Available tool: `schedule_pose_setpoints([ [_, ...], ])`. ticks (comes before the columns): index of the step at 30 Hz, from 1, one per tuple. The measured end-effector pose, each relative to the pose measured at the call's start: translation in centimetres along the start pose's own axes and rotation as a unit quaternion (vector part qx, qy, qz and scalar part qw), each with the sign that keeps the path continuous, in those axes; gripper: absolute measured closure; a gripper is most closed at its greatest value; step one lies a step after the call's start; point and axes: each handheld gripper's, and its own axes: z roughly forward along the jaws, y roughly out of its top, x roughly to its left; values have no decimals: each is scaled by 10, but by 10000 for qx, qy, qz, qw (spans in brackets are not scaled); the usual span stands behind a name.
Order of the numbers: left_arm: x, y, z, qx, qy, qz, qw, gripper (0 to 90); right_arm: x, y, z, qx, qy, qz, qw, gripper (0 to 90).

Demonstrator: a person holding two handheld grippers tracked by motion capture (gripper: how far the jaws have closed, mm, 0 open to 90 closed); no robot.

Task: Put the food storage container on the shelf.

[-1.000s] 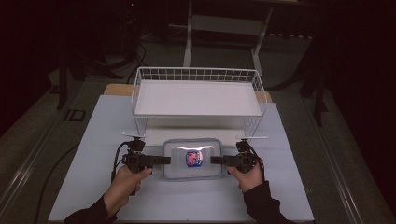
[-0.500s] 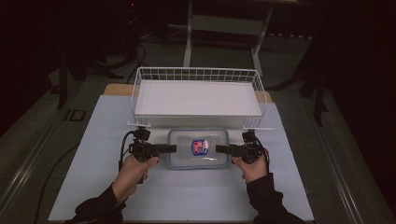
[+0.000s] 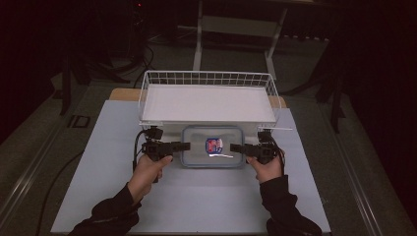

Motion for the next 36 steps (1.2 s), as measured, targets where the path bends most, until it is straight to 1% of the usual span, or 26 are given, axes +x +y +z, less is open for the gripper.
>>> schedule_pose_setpoints([
  [3,3,-2,5,-135,20,70,9999,514,-2,1,3,-48,-72,-35,10000,344],
  [4,5,-2,7,-126,-3,87,9999,513,-3,0,3,-68,-89,-40,9999,344],
  [5,6,-3,9,-118,-10,26,9999,513,-4,0,4,-72,-106,-39,9999,344],
  [7,9,-4,14,-53,-13,-21,10000,513,-8,-2,6,-49,-141,-7,9999,343],
  [8,10,-5,15,-88,-16,-3,10000,513,-9,-3,7,-34,-159,10,9999,343],
  [9,10,-5,17,-63,-37,-32,10000,513,-10,-4,7,-45,-162,17,9999,343],
  [12,14,-5,20,-38,-8,3,10000,511,-13,-5,10,-50,-207,29,9998,343],
  [14,17,-5,22,-66,-26,-34,10000,512,-15,-5,13,-61,-211,16,9998,342],
  [16,16,-4,22,-53,5,-23,10000,512,-18,-5,15,-71,-148,124,9998,342],
  [17,15,-4,22,-75,32,-1,10000,512,-19,-5,15,-111,-157,122,9997,341],
  [18,14,-4,22,-79,63,33,9999,511,-20,-5,16,-96,-133,151,9998,340],
  [20,16,-5,22,-141,25,28,9999,509,-22,-6,17,-84,-91,195,9997,336],
  [22,18,-6,23,-208,-8,16,9998,503,-21,-5,17,-104,-141,161,9997,329],
  [23,19,-6,23,-263,-27,-22,9996,500,-22,-5,18,-134,-127,153,9997,327],
  [24,19,-6,24,-298,-41,-3,9995,496,-22,-5,18,-145,-126,142,9997,319],
  [25,19,-6,24,-342,-19,79,9994,491,-21,-5,19,-171,-164,104,9997,314],
  [26,18,-6,24,-392,57,199,9990,485,-21,-5,19,-186,-193,77,9996,309],
  [27,16,-5,24,-418,129,252,9987,482,-21,-5,19,-188,-220,55,9996,302],
  [28,16,-5,24,-416,178,280,9986,480,-20,-5,20,-185,-258,-5,9995,296],
  [29,17,-4,24,-415,174,257,9987,478,-19,-5,20,-205,-303,-48,9993,293],
  [30,18,-4,24,-403,193,306,9985,477,-18,-5,20,-226,-337,-69,9992,292],
  [32,18,-4,26,-381,292,262,9985,464,-14,-4,20,-266,-457,-211,9984,328],
  [33,20,-3,26,-348,307,253,9986,451,-12,-3,21,-307,-511,-351,9976,323],
  [34,22,-4,27,-425,253,126,9987,420,-9,-3,23,-307,-597,-455,9967,289],
  [35,23,-4,28,-456,204,17,9988,421,-7,-2,24,-302,-619,-457,9966,279],
  [36,23,-4,28,-510,204,-42,9985,421,-7,-1,25,-306,-616,-409,9968,280],
])
